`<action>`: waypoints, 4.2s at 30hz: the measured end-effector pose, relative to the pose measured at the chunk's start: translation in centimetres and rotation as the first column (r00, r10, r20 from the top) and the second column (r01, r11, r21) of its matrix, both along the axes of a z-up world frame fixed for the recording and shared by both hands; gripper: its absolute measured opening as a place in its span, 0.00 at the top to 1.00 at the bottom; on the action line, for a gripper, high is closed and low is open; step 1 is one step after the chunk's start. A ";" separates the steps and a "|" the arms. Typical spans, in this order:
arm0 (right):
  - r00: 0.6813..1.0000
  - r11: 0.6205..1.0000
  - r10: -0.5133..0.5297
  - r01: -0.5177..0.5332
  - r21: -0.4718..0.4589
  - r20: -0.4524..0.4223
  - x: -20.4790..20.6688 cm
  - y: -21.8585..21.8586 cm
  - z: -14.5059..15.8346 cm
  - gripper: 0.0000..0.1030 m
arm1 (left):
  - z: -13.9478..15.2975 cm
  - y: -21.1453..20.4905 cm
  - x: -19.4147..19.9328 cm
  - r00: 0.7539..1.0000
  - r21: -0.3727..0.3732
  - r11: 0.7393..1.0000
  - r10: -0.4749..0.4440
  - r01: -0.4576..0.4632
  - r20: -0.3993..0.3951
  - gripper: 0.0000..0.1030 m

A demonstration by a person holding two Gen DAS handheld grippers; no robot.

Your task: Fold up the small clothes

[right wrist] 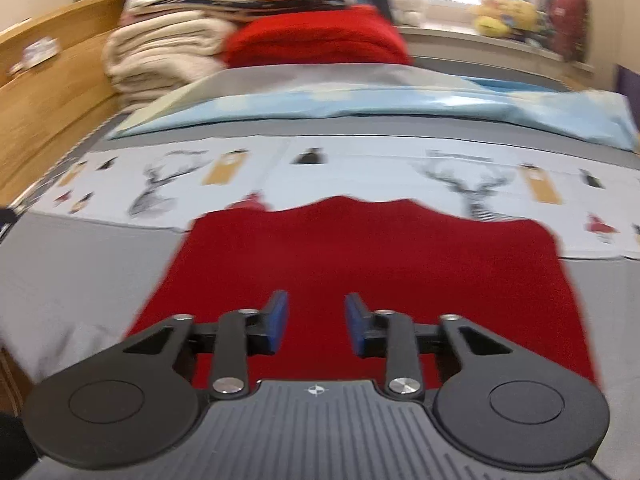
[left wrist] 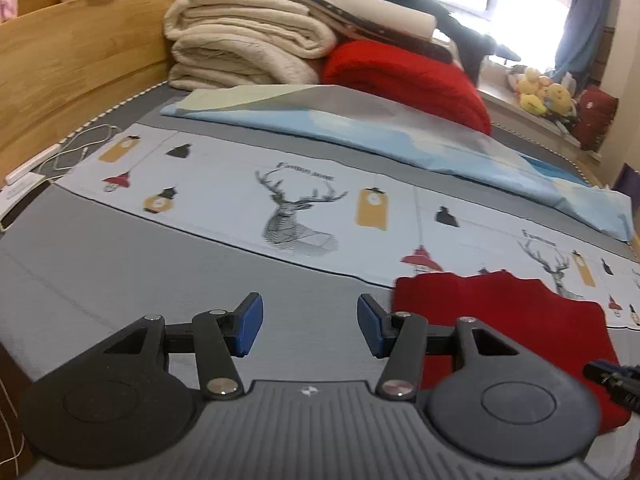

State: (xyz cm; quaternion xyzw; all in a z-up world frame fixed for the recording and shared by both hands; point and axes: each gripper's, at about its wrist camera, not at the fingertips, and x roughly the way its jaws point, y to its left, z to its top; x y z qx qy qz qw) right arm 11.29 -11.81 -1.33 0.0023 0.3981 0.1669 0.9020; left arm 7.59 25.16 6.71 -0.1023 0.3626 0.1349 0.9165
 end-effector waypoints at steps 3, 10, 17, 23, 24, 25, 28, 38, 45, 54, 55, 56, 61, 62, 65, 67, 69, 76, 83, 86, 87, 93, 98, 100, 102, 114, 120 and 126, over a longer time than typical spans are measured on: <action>0.997 0.997 0.078 -0.078 0.018 0.002 -0.9 4.0 -1.1 0.75 | 0.0 1.7 -0.5 1.000 -0.009 1.000 0.025 -0.025 -0.004 0.44; 0.945 0.946 0.323 -0.321 0.048 -0.057 -2.8 12.4 -5.0 0.65 | -0.2 4.4 -1.1 0.997 -0.034 0.997 0.073 -0.074 -0.012 0.44; 0.877 0.874 0.465 -0.477 -0.096 -0.122 -4.6 17.6 -8.7 0.47 | -0.4 5.6 -1.4 0.996 -0.040 0.995 0.088 -0.089 -0.026 0.44; 0.866 0.842 0.487 -0.499 -0.206 -0.111 -4.8 19.2 -10.1 0.51 | -0.5 5.6 -1.4 0.995 -0.041 0.995 0.092 -0.094 -0.032 0.44; 0.865 0.833 0.491 -0.500 -0.239 -0.098 -4.9 19.5 -10.3 0.57 | -0.5 5.5 -1.4 0.995 -0.039 0.995 0.091 -0.093 -0.034 0.44; 0.862 0.825 0.498 -0.504 -0.255 -0.092 -5.0 19.5 -10.4 0.60 | -0.5 5.4 -1.4 0.995 -0.037 0.995 0.091 -0.092 -0.036 0.44; 0.868 0.847 0.488 -0.496 -0.191 -0.089 -4.2 18.7 -9.4 0.79 | -0.3 5.2 -1.1 0.995 -0.054 0.994 0.098 -0.099 -0.036 0.44; 0.990 0.959 0.032 -0.069 0.273 0.140 0.4 0.1 3.9 0.83 | 1.0 0.1 2.7 0.998 -0.186 0.981 0.059 -0.056 0.013 0.44; 0.819 0.749 -0.564 0.563 0.351 -0.109 -0.7 -22.2 1.5 0.83 | -0.8 -8.6 7.2 0.997 -0.195 0.978 -0.081 0.078 -0.007 0.44; 0.701 0.660 -0.671 0.713 0.236 -0.239 -3.8 -33.1 -2.2 0.62 | -3.2 -20.3 10.6 0.950 -0.149 0.942 -0.309 0.301 -0.037 0.44; 0.726 0.680 -0.656 0.688 0.255 -0.209 -3.8 -33.6 -1.4 0.61 | -3.6 -21.4 10.8 0.942 -0.141 0.935 -0.333 0.324 -0.044 0.44; 0.757 0.703 -0.625 0.652 0.283 -0.190 -3.4 -33.9 -0.8 0.58 | -4.0 -22.5 11.1 0.933 -0.139 0.927 -0.357 0.348 -0.047 0.44; 0.887 0.838 -0.398 0.456 0.301 -0.234 1.8 -32.3 -2.1 0.42 | -6.0 -27.6 12.2 0.877 -0.162 0.873 -0.475 0.460 -0.066 0.44; 0.897 0.858 -0.364 0.427 0.286 -0.249 2.7 -31.7 -3.2 0.42 | -6.5 -28.6 12.3 0.865 -0.175 0.859 -0.498 0.481 -0.068 0.44; 0.889 0.880 -0.295 0.396 0.262 -0.350 4.2 -30.4 -6.2 0.60 | -7.9 -31.6 12.6 0.825 -0.195 0.819 -0.561 0.540 -0.067 0.45; 0.910 0.895 -0.262 0.353 0.273 -0.321 4.5 -29.8 -5.9 0.81 | -8.7 -33.3 12.8 0.801 -0.207 0.794 -0.595 0.572 -0.070 0.45; 0.938 0.899 -0.236 0.310 0.309 -0.255 4.0 -30.1 -4.5 0.82 | -9.5 -34.8 12.9 0.785 -0.224 0.775 -0.617 0.591 -0.065 0.45; 0.923 0.903 -0.213 0.311 0.297 -0.321 3.1 -32.7 -5.2 0.84 | -13.3 -38.4 13.5 0.705 -0.244 0.727 -0.685 0.642 -0.185 0.44; 0.887 0.868 -0.197 0.356 0.347 -0.417 3.7 -34.4 -6.5 0.73 | -13.5 -38.0 13.8 0.709 -0.231 0.737 -0.675 0.636 -0.204 0.38; 0.880 0.796 -0.349 0.460 0.394 -0.323 3.7 -36.6 -5.1 0.46 | -11.9 -35.7 14.7 0.812 -0.256 0.806 -0.573 0.533 -0.113 0.27; 0.858 0.773 -0.407 0.506 0.383 -0.314 4.0 -37.1 -5.4 0.46 | -11.9 -35.0 15.3 0.833 -0.278 0.818 -0.545 0.503 -0.097 0.24; 0.809 0.817 -0.389 0.524 0.240 -0.441 7.0 -36.3 -10.1 0.46 | -16.2 -32.7 20.3 0.848 -0.525 0.775 -0.501 0.351 -0.173 0.18; 0.809 0.807 -0.355 0.518 0.284 -0.469 8.3 -35.1 -11.2 0.47 | -20.9 -32.4 22.8 0.842 -0.661 0.706 -0.498 0.254 -0.208 0.04; 0.802 0.792 -0.352 0.530 0.302 -0.483 8.6 -35.1 -11.6 0.50 | -22.1 -32.7 23.3 0.841 -0.695 0.681 -0.499 0.231 -0.208 0.04; 0.795 0.781 -0.350 0.540 0.314 -0.496 8.8 -35.1 -12.0 0.54 | -22.7 -32.7 23.3 0.848 -0.708 0.670 -0.491 0.221 -0.200 0.04; 0.856 0.775 -0.337 0.488 0.400 -0.391 9.8 -31.7 -9.8 0.83 | -12.7 -30.4 21.7 0.851 -0.483 0.753 -0.524 0.446 -0.031 0.40; 0.908 0.807 -0.234 0.380 0.451 -0.347 12.2 -24.4 -9.2 0.83 | -9.9 -24.1 21.9 0.874 -0.363 0.823 -0.484 0.437 -0.047 0.40; 0.930 0.886 -0.182 0.296 0.358 -0.319 13.6 -18.0 -8.7 0.71 | -11.3 -18.2 22.4 0.915 -0.261 0.911 -0.368 0.319 -0.167 0.33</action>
